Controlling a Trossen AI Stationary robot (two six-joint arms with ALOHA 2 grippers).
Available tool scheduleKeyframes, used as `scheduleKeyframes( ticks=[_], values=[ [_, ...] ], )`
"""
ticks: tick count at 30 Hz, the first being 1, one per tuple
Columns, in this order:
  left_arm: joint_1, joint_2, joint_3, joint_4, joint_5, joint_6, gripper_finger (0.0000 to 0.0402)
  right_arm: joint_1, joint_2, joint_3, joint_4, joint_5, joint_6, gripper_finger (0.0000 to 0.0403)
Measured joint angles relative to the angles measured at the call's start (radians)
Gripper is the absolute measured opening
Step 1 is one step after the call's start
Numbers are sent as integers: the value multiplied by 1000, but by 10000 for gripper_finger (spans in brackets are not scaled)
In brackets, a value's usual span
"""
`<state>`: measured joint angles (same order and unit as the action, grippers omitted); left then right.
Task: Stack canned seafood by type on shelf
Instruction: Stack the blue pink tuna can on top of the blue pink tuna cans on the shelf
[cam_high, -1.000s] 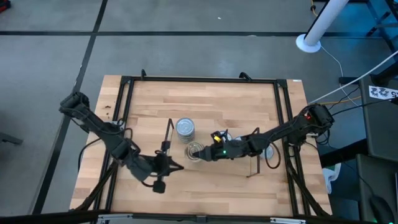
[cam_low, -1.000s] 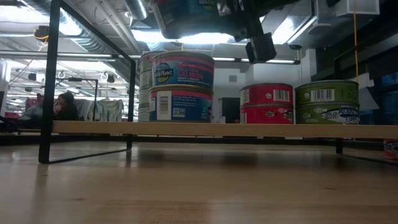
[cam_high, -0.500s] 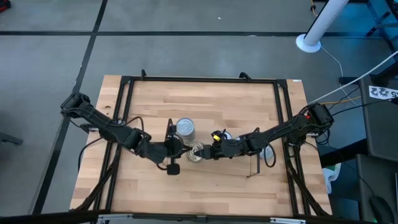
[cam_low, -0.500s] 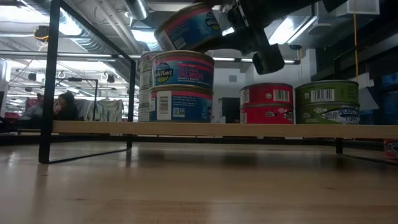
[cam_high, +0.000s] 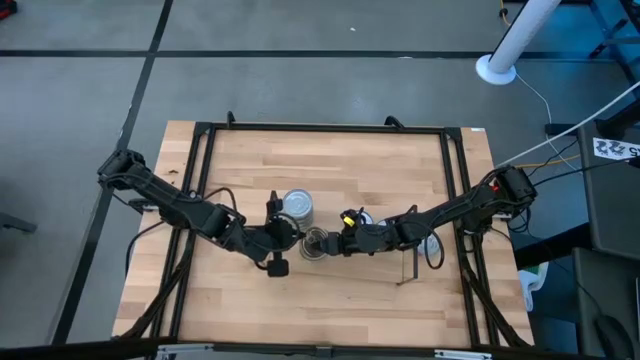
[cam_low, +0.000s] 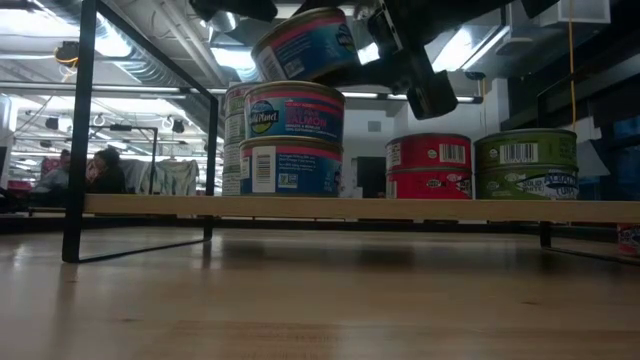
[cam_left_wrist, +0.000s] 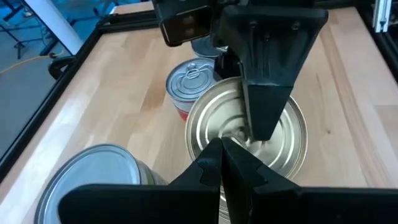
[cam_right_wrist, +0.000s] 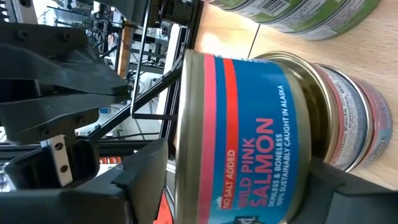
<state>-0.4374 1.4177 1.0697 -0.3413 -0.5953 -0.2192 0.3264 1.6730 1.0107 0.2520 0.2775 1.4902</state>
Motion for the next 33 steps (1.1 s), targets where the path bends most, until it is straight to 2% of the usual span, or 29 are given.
scheduleKeyframes(
  ticks=[9,15,27,33],
  values=[
    [0,83,0,0,0,16,4,0,0,0,0,-1,4,286],
    [0,108,0,4,-8,39,4,0,0,0,23,-2,105,283],
    [-17,108,0,-25,-1,43,3,0,0,0,26,-121,105,282],
    [-20,101,0,-25,-1,44,3,0,0,0,-5,-77,104,282]
  ],
)
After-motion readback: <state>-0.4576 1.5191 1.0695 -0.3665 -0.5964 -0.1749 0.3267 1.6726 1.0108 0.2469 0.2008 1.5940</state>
